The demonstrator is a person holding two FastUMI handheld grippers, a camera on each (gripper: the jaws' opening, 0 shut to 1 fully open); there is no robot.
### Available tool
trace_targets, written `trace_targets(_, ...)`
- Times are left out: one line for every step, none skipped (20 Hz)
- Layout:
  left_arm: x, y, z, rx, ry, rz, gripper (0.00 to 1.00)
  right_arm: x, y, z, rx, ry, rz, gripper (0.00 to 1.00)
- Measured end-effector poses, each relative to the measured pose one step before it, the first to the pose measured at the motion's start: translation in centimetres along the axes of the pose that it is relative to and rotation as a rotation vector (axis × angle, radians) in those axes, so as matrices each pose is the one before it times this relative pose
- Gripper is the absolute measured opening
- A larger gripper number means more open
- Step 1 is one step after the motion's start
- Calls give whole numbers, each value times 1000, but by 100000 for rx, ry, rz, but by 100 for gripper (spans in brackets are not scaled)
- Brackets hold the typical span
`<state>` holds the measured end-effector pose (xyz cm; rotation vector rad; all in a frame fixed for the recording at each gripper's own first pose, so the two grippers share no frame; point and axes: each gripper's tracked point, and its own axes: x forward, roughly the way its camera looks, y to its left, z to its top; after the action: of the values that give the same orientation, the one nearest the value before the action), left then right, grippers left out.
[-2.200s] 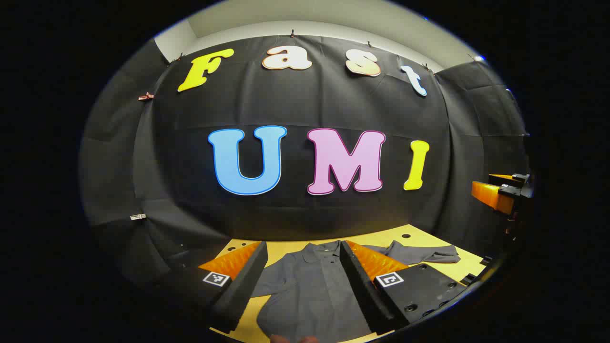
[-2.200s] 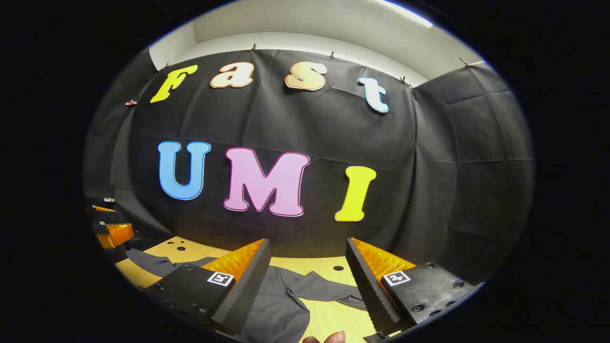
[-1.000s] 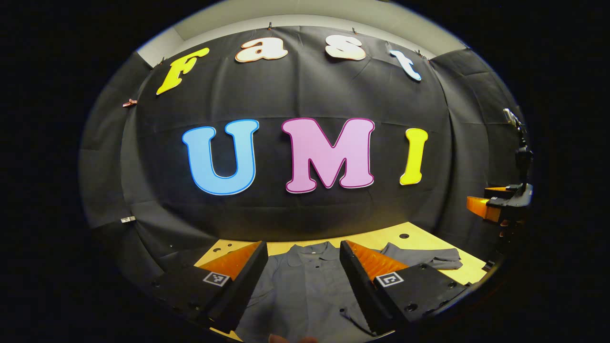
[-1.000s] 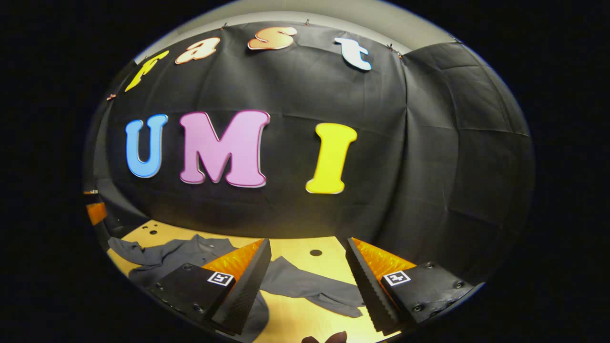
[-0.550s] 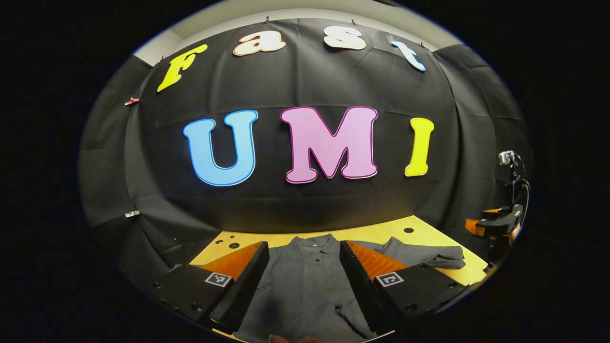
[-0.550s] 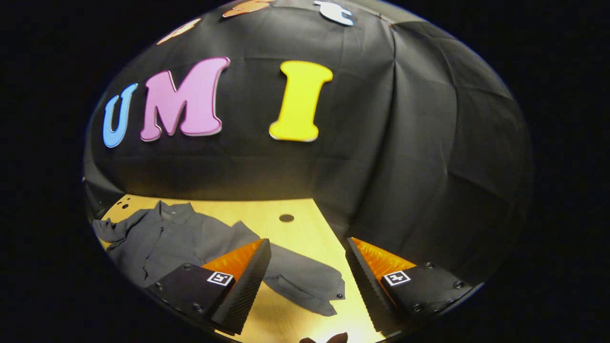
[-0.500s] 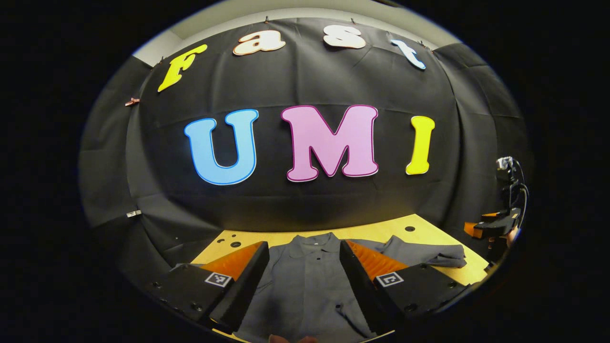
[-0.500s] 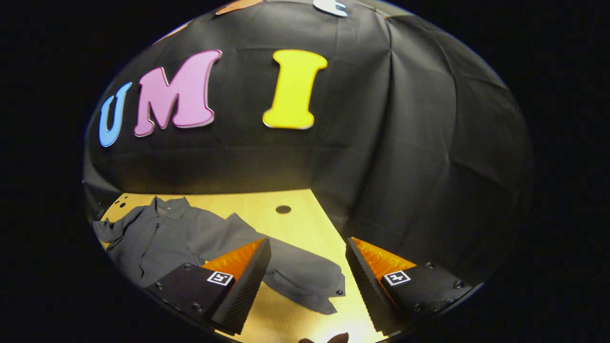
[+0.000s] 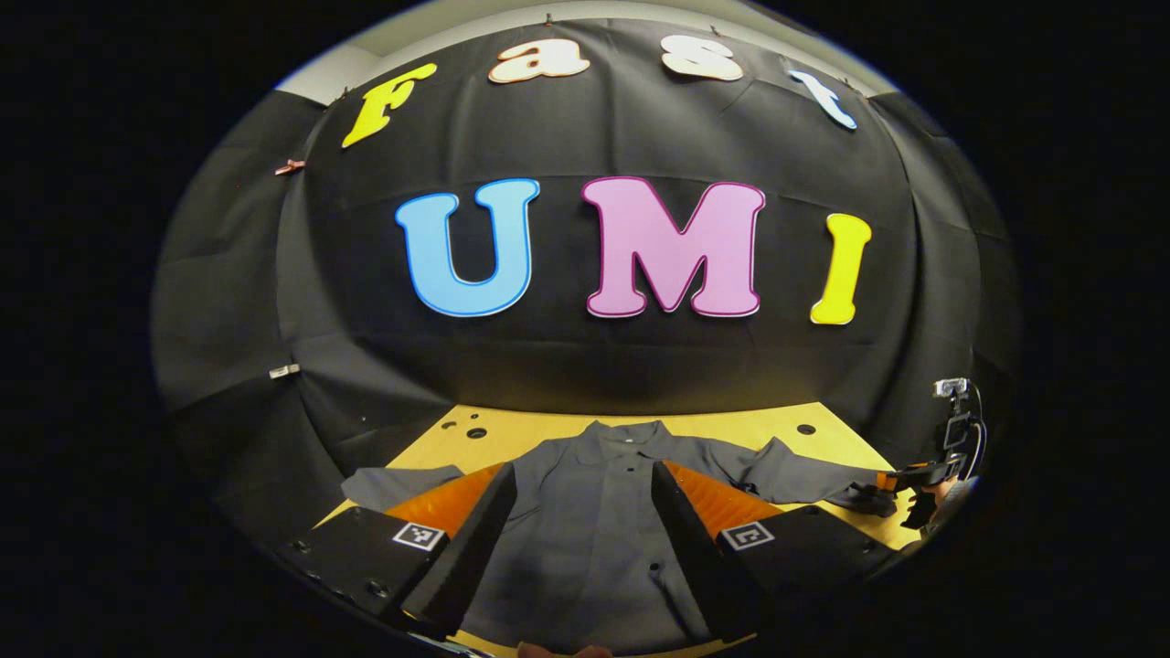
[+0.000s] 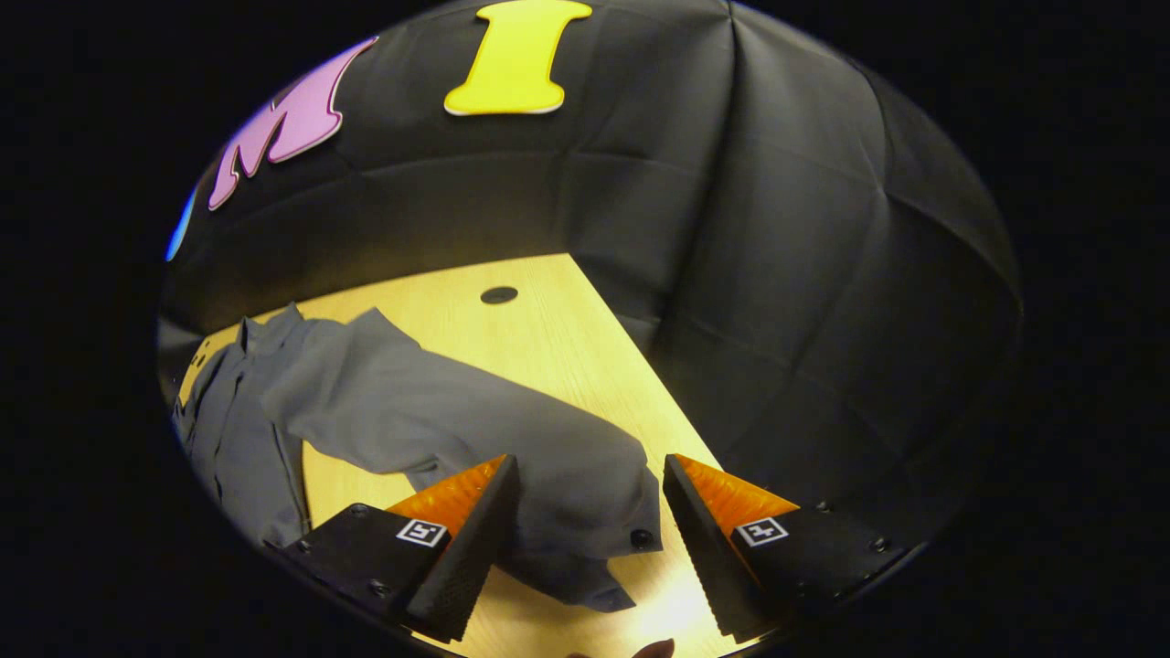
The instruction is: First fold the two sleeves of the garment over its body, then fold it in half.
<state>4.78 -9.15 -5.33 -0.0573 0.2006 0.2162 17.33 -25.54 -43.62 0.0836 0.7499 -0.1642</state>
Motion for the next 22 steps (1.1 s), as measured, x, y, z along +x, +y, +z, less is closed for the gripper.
trace_targets(-60, 171, -239, -804, 1098, 899, 94, 586, -121, -566, 674, 1892, -171, 98)
trace_targets(-131, 191, -326, -567, 857, 902, 94, 486, -223, -538, 907, 1844, 5, 98)
trace_targets(-115, 154, -65, -425, 525, 753, 94, 397, -3, -557, 841, 1598, 517, 98)
trace_targets(-151, 157, -184, -118, 299, 623, 94, 415, -45, -452, 167, 1102, 427, 98)
trace_targets(-125, 47, 91, 448, 139, 395, 94, 441, 8, -566, -394, 1297, 406, 98)
trace_targets(-62, 15, -38, 851, 98, 85, 94, 143, 102, -81, 784, 606, 1696, 98)
trace_targets(3, 5, 87, 917, 35, 65, 94, 222, -28, 102, 1129, -785, 138, 98)
trace_targets(32, 4, -97, 517, 131, -128, 94, -102, 41, -209, -793, -151, 353, 95)
trace_targets(47, -137, -37, -22, 498, -552, 94, -46, 386, 33, -1422, -1076, 2352, 94)
trace_targets(44, -245, -317, -510, 753, -928, 94, -63, 412, -38, -2179, -557, 1080, 74)
trace_targets(-13, -280, -127, -617, 542, -1091, 94, 3, 840, 306, -1503, -1101, 1520, 54)
trace_targets(-176, -29, -207, -435, 157, -1072, 94, -163, 134, -182, -40, 1213, -1542, 34)
trace_targets(-160, -6, -55, -119, 38, -773, 94, -63, -30, 75, 1672, 1453, -520, 14)
trace_targets(-173, 117, -115, 174, -82, -625, 94, -248, -11, -86, 2092, 1159, -407, 8)
trace_targets(-176, 300, 125, 369, -248, -189, 94, -203, -99, 257, 2349, 168, -1351, 8)
trace_targets(-256, 598, -12, 421, -547, 33, 94, -280, -163, 794, 2100, -1723, -1218, 9)
trace_targets(-172, 543, 171, 416, -474, -112, 94, -449, 177, 571, 2180, -1163, 208, 8)
trace_targets(-194, 535, -100, 372, -398, -574, 94, -664, 74, 531, 887, -1415, -123, 8)
trace_targets(-120, 465, -4, 443, -222, -1097, 94, -722, -40, 396, -481, -1353, -575, 8)
trace_targets(-88, 406, -290, 704, 337, -1249, 94, -980, -51, 211, -1186, -935, -657, 9)
trace_targets(-66, 624, 3, 629, -24, -826, 94, -1027, -35, 164, -1343, -1096, -857, 9)
trace_targets(50, 602, 10, 393, -632, -1220, 94, -771, 110, 279, -1039, -1160, -926, 9)
